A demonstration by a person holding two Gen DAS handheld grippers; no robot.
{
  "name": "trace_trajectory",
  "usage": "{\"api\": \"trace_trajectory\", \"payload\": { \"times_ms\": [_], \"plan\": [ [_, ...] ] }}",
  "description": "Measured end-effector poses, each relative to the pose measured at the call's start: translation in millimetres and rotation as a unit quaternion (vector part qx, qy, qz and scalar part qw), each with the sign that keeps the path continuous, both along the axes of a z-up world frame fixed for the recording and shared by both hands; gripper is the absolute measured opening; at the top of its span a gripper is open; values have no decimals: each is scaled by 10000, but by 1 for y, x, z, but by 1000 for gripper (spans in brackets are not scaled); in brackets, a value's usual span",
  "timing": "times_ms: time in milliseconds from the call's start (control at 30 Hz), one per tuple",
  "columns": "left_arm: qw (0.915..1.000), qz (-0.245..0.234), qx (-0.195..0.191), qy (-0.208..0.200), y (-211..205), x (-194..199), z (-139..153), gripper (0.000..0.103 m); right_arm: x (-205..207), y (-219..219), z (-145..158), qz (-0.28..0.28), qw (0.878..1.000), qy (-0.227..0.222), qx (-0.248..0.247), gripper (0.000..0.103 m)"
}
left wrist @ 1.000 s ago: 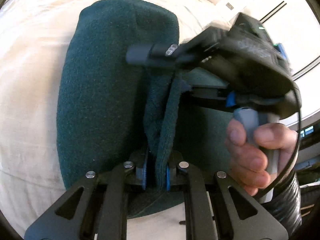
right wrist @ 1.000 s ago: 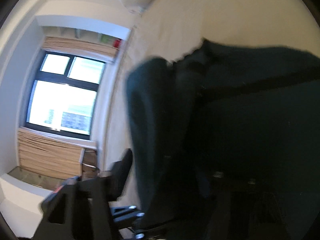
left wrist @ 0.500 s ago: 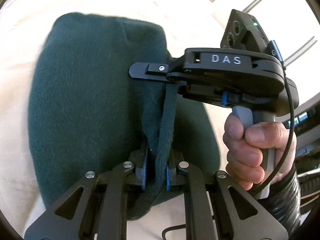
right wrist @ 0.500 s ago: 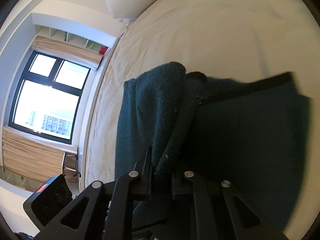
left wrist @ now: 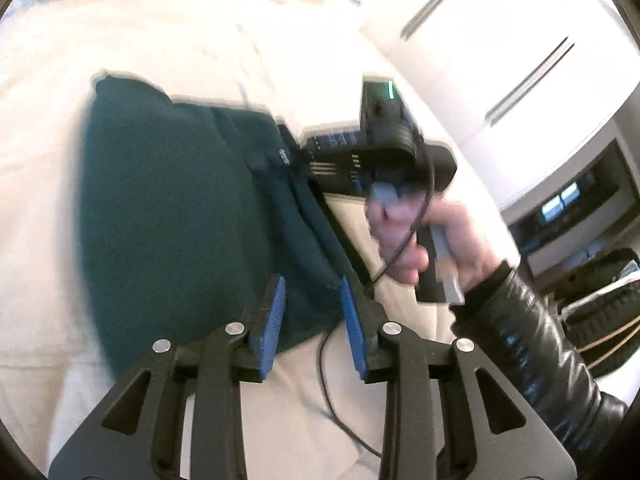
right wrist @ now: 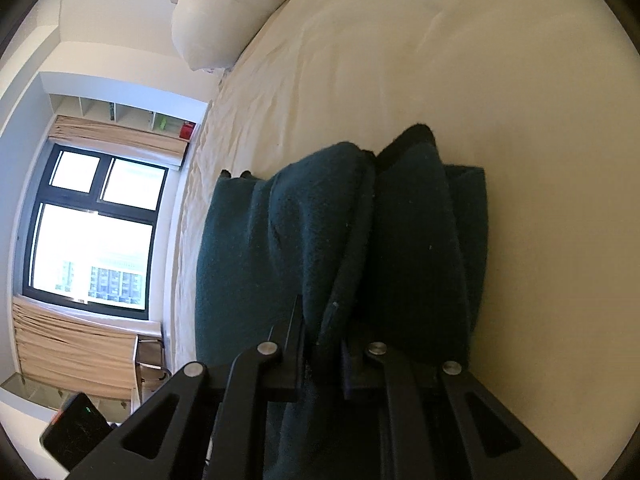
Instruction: Fold small clothes
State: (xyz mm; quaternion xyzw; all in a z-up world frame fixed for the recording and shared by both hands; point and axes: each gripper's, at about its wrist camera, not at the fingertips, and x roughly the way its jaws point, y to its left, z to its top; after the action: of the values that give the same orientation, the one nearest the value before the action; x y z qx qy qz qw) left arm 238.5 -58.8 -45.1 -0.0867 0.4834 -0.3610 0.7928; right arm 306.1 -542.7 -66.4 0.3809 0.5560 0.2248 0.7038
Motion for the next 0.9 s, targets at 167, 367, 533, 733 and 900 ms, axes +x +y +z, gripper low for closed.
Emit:
{"api": "trace_trajectory", "payload": {
  "times_ms": [167, 367, 533, 733, 900],
  "plan": [
    [9956, 878, 78, -302, 54, 53, -4, 28, -21, 7, 7, -2, 9999, -36, 126, 40],
    [9925, 1154, 357, -182, 61, 79, -34, 28, -34, 33, 10, 105, 9995, -167, -261, 36],
    [9933, 1052, 382, -284, 31, 91, -35, 28, -41, 15, 11, -113, 9988, -220, -423, 15],
    [9948, 772, 332, -578, 6, 82, -31, 28, -47, -5, 23, -301, 9978, -357, -465, 14],
    [9952, 602, 505, -576, -5, 92, -45, 28, -63, -11, 6, -371, 9984, -237, -366, 14]
  ]
}}
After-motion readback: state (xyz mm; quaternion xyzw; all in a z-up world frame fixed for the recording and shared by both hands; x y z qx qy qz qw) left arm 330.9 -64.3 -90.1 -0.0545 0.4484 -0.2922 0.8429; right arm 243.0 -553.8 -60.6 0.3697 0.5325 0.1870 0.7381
